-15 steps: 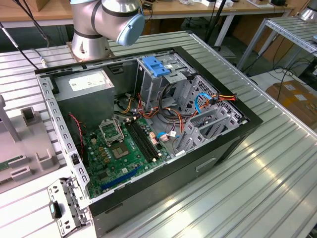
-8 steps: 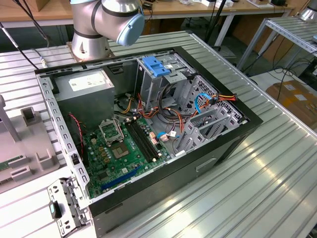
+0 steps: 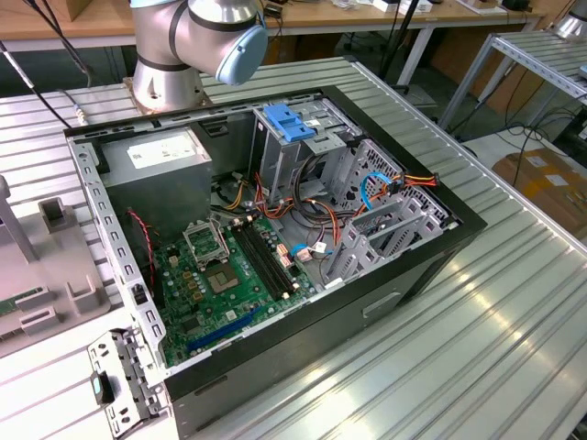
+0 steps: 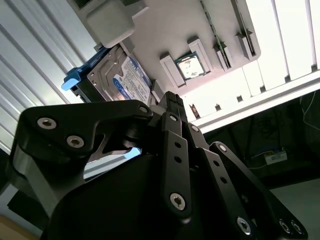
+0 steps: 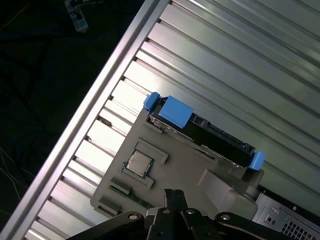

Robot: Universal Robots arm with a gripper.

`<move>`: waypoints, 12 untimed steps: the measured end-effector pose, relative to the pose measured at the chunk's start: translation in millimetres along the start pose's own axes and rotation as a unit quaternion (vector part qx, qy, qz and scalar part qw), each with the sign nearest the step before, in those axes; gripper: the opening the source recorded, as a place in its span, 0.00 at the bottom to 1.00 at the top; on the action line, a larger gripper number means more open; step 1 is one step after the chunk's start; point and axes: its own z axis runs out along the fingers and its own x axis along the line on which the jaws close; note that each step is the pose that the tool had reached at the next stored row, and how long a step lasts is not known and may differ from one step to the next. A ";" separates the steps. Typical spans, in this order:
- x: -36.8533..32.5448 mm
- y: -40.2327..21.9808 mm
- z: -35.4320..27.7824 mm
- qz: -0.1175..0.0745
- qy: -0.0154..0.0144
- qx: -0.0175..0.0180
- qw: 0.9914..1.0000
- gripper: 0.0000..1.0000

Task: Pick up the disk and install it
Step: 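Pick up the disk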

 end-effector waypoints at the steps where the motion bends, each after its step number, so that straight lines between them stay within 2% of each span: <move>1: 0.0 0.0 0.0 -0.001 0.000 0.000 1.000 0.11; 12: -0.1 -0.1 0.0 -0.014 0.001 0.000 1.000 0.11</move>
